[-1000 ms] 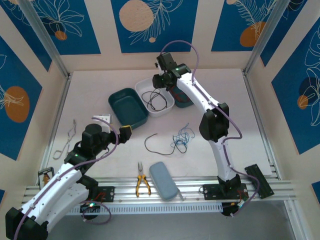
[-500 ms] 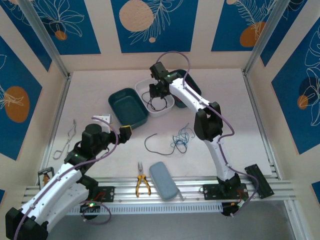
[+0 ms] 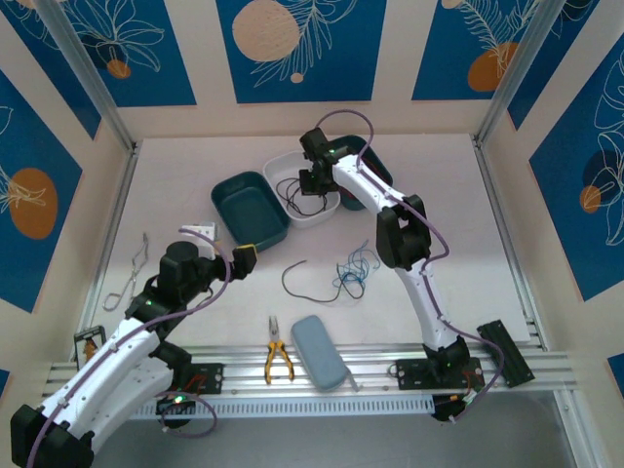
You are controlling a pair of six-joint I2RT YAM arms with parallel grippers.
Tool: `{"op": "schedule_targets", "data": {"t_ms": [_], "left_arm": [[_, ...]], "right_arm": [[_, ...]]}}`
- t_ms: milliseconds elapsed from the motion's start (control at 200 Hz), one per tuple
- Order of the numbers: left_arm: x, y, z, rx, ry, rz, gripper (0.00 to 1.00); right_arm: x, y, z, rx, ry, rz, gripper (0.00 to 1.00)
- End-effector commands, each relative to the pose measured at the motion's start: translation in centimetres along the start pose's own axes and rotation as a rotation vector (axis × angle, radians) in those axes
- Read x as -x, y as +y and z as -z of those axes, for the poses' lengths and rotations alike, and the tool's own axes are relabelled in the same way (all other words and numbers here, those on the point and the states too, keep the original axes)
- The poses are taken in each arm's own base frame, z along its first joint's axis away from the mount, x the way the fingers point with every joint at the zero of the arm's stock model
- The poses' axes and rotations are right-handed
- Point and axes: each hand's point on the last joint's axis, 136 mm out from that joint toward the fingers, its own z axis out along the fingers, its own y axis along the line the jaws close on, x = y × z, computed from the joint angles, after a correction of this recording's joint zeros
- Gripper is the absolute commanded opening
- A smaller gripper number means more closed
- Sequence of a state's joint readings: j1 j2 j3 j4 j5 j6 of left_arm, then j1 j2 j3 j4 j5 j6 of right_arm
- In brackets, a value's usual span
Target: Untangle the cables
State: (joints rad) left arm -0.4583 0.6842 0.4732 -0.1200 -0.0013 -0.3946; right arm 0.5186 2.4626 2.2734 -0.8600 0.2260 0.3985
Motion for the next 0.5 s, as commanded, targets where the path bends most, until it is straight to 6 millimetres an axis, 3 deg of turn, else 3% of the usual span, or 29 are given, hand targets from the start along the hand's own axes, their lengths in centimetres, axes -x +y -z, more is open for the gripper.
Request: {"op": "schedule_targets", "data": {"t_ms": [0,200,365,495], "left_arm": [[0.7,-0.3,0.1,-0.01,-0.021,0.011,1.0],[0.6,-0.4,0.0,-0.013,-0.016,0.011,1.0],[0.7,-0.3,0.0,-0.01,-0.018,0.011,1.0],[0.8,-0.3,0.1,-0.009,-0.021,0.01,1.0]], "right_arm": [[-1.2,0.4,-1.1,0.026,0.045,-0.004,0.1],[-0.7,0.5,0.2,0.02,0.026,0.018,0.09],[0.2,1.0,3.8,0.019,-0.022,0.043,0.12],[-0.2,1.7,7.1,0.012,-0.059,0.078,0.19]]}}
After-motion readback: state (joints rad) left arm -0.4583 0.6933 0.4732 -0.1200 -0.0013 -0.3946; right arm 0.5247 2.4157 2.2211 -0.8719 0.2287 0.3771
